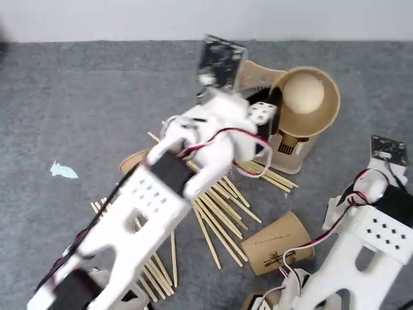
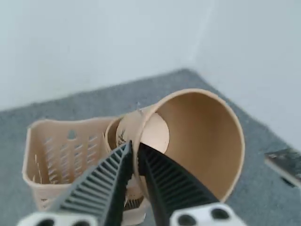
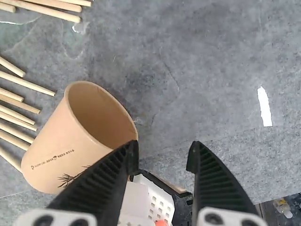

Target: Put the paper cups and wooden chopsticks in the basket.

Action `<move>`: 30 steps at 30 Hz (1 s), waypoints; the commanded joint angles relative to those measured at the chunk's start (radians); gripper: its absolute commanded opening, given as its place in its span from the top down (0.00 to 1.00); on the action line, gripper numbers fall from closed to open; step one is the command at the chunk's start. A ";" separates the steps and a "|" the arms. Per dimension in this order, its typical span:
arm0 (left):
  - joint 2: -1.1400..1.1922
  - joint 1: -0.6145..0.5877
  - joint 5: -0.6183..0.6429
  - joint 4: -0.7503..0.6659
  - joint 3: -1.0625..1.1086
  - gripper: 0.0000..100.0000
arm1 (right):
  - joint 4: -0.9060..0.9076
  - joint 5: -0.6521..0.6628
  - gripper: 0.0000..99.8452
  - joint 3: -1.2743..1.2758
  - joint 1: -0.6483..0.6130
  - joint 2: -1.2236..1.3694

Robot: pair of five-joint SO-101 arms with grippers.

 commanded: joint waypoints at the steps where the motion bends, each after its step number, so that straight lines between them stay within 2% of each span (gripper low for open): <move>1: 0.095 0.008 0.005 0.089 -0.170 0.99 | 0.013 -0.003 0.82 -0.003 0.013 -0.028; 8: 0.301 0.008 0.003 0.285 -0.467 0.98 | 0.013 -0.003 0.82 -0.003 0.012 -0.028; 11: 0.393 0.006 0.006 0.356 -0.608 0.87 | 0.015 -0.003 0.82 -0.002 0.012 -0.028; 14: 0.463 0.000 0.094 0.440 -0.746 0.76 | 0.015 -0.003 0.82 -0.002 0.013 -0.028; 18: 0.514 -0.037 0.117 0.511 -0.924 0.76 | 0.021 -0.002 0.82 0.021 0.010 -0.028; 24: 0.586 -0.044 0.117 0.523 -1.072 0.75 | 0.010 -0.002 0.82 0.055 0.008 -0.028; 30: 0.726 -0.049 0.115 0.443 -1.132 0.75 | 0.010 -0.002 0.82 0.051 0.008 -0.028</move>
